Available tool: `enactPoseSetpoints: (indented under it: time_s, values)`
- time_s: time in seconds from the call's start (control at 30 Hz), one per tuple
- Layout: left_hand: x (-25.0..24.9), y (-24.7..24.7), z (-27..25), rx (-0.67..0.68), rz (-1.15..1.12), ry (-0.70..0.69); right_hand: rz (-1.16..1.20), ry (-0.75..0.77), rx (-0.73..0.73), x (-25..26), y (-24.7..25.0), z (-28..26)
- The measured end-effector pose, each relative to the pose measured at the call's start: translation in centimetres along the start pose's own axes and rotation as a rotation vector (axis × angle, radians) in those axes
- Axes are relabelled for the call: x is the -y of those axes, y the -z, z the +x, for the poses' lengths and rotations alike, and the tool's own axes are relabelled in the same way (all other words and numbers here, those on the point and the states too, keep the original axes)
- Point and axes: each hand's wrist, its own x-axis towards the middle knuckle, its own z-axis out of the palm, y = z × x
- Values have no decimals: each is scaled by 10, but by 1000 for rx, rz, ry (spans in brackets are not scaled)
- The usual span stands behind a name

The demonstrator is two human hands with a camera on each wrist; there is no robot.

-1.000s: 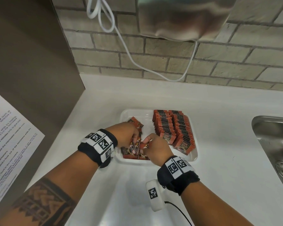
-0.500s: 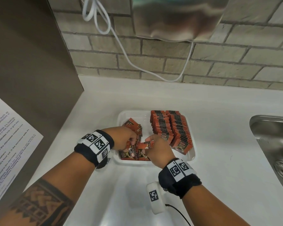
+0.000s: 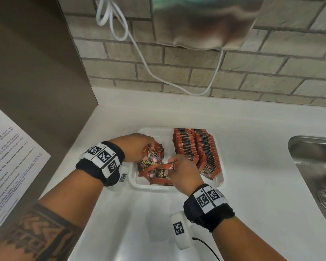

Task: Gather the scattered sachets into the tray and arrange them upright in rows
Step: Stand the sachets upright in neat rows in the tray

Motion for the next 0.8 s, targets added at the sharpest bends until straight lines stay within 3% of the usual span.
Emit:
enactPoseSetpoints:
  time_s: [0.3,0.43,0.63,0.8]
  values:
    - [5,0,-6,-65,-52,55,25,35,-48,-4,9,-3]
    - [10,6,-9,-111,-188,84,70,54,-66,-3,16,-5]
    - [8,7,-9,-81,-839,51,302,49,-142,2,25,1]
    - [-10,-4,1,-42,-1352,65,825,-47,-107,17,26,9]
